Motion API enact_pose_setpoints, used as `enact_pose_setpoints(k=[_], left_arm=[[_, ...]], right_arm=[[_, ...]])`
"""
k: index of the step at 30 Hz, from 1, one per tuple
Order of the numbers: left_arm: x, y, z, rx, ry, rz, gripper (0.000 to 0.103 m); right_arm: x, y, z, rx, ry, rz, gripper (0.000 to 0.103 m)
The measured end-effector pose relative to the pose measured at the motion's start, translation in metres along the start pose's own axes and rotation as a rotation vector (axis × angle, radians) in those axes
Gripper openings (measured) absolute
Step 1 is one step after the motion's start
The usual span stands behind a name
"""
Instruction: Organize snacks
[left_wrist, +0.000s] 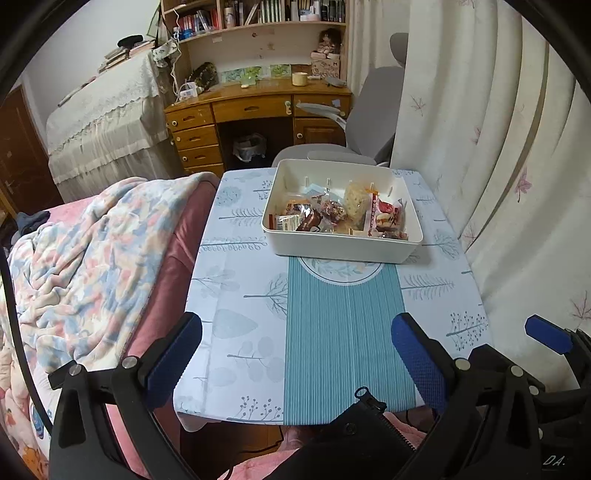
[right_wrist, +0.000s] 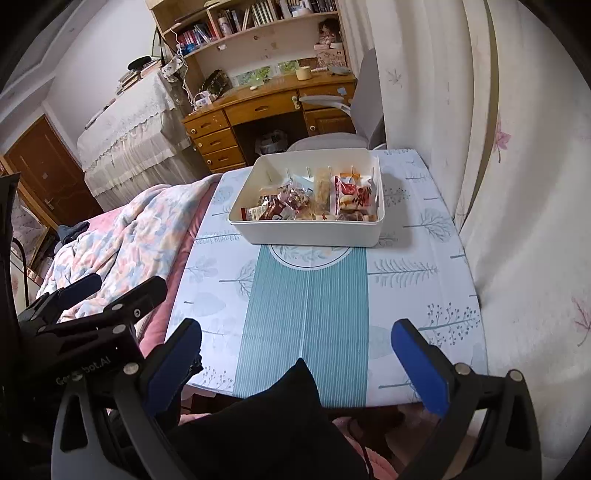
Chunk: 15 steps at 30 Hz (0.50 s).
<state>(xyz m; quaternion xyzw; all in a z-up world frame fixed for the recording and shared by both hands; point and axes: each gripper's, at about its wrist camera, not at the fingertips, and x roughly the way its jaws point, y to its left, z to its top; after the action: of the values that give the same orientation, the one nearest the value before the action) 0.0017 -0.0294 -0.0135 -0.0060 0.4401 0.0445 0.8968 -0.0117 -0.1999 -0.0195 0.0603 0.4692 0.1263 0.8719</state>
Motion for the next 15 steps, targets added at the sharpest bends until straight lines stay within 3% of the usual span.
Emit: enact_pose_setpoints(k=[15], left_arm=[[-0.0064,-0.0078,0.001,-0.013,-0.039,0.005,0.102]], right_arm=[[-0.0054,-0.005,0.0052,-0.034,-0.023,0.009,0.103]])
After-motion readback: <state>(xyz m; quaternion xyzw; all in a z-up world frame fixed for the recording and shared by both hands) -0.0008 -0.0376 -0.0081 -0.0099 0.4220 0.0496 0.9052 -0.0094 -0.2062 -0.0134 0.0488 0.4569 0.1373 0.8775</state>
